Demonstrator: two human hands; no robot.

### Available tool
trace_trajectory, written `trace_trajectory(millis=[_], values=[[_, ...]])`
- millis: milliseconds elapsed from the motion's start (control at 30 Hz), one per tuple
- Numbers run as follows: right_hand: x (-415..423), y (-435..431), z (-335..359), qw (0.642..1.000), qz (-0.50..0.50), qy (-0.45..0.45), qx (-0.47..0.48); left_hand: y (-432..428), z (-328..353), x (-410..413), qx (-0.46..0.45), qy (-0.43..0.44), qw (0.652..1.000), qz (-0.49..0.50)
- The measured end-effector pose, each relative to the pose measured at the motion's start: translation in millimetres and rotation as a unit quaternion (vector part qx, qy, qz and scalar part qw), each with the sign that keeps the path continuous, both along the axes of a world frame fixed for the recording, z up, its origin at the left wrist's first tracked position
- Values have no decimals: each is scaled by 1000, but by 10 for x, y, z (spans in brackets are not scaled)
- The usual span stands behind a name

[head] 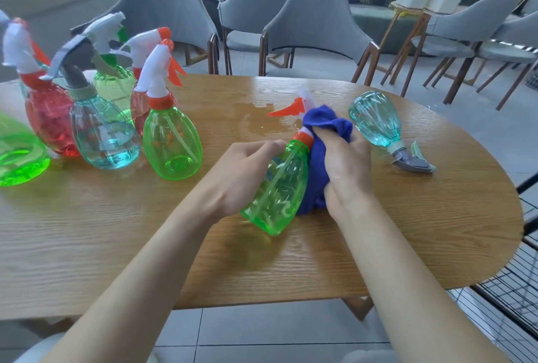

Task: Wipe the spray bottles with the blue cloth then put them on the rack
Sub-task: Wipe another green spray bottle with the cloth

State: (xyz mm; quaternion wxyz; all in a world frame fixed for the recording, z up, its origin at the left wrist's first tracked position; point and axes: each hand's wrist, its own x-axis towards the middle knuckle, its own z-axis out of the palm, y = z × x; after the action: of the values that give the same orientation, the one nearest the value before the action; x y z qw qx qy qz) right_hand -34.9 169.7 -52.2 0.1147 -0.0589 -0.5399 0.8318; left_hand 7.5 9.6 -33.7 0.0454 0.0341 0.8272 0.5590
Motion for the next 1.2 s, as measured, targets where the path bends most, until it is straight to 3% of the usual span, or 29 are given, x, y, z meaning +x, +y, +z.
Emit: trace_trajectory(millis=[100,200,267,367,500,633,700,833,1000,1100,1200], values=[[-38,3,-40,998,-34,-47,-41,24,2,18,-14,-1,1000,-11],[-12,-35,-29,995,14,-46,-85,47,18,2,5,-5,1000,23],[22,-55,-16,996,46,-28,-66,44,47,3,4,10,999,45],[52,-68,8,997,68,-4,-29,58,31,33,-84,75,992,54],[62,-71,35,998,39,-36,-29,119,29,108,-209,136,967,59],[59,-122,-15,999,13,-34,20,141,40,125,-256,161,951,70],[78,-134,-24,999,26,-38,0,142,45,128,-267,160,948,70],[66,-104,-2,991,66,-47,-110,108,29,109,-230,145,959,75],[40,-66,6,976,73,-62,-194,9,76,29,-50,57,996,45],[50,-65,-12,976,94,-75,-180,-32,88,-13,10,-3,1000,24],[50,-72,-38,985,71,-80,-134,-74,18,14,25,0,999,-22]])
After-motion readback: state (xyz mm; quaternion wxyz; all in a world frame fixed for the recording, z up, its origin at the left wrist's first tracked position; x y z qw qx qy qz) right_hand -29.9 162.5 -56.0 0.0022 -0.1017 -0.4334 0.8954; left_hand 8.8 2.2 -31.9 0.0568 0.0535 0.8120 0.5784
